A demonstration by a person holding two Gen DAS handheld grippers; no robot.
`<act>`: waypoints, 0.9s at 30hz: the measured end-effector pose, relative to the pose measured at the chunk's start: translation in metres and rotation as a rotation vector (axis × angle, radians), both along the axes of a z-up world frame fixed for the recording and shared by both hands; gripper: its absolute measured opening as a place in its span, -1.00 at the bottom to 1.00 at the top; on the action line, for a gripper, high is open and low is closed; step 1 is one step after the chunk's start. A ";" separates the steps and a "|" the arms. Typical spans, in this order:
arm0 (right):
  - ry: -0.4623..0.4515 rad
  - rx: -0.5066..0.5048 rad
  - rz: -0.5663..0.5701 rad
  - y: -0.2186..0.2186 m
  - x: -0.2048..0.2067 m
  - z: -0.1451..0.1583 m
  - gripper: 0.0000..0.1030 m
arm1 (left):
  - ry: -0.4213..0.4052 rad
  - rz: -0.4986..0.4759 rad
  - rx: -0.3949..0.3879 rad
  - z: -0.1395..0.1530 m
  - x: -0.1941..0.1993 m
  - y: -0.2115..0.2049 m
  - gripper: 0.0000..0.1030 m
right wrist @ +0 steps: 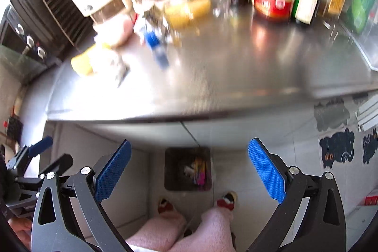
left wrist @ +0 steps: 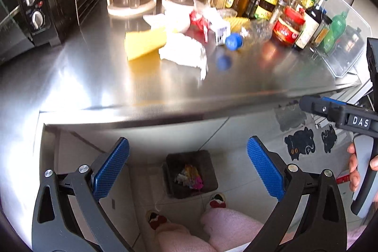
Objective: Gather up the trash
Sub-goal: 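Raise both tools back toward the counter, then grasp the white tissue with the left tool while the right tool grasps the clear plastic bottle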
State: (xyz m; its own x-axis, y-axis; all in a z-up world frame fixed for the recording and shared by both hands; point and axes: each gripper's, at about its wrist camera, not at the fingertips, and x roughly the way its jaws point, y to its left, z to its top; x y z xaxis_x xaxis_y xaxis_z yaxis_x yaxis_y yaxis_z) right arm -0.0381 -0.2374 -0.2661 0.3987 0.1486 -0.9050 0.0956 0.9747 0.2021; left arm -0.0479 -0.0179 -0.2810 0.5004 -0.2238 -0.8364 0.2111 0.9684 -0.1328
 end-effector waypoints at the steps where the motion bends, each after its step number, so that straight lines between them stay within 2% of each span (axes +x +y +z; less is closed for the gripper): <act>1: -0.021 -0.006 -0.006 0.000 0.006 0.007 0.93 | -0.009 -0.001 -0.008 0.007 0.006 0.000 0.84; 3: -0.052 -0.021 -0.014 -0.001 0.019 0.020 0.93 | -0.020 -0.016 -0.019 0.016 0.020 -0.002 0.84; 7: -0.073 -0.051 -0.036 -0.005 0.051 0.030 0.93 | -0.037 -0.052 0.028 0.028 0.047 -0.010 0.77; 8: -0.072 -0.056 -0.041 -0.005 0.058 0.031 0.93 | -0.031 -0.058 0.020 0.029 0.054 -0.010 0.72; 10: -0.060 -0.071 -0.056 -0.006 0.076 0.027 0.93 | -0.014 -0.063 0.006 0.027 0.071 -0.011 0.42; 12: -0.050 -0.076 -0.072 -0.009 0.091 0.024 0.93 | 0.008 -0.063 0.006 0.020 0.086 -0.012 0.28; 23: -0.001 -0.044 -0.142 -0.007 0.168 0.001 0.93 | 0.077 -0.093 0.061 -0.017 0.141 -0.028 0.26; 27: 0.040 -0.061 -0.141 -0.003 0.185 -0.015 0.80 | 0.111 -0.111 0.057 -0.032 0.151 -0.029 0.23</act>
State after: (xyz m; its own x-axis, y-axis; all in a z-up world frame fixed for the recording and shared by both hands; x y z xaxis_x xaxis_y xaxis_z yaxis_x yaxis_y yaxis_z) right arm 0.1470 -0.2400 -0.2816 0.3753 0.0383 -0.9261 0.2389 0.9614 0.1366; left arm 0.1034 -0.0471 -0.3130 0.3790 -0.2227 -0.8982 0.3038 0.9468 -0.1065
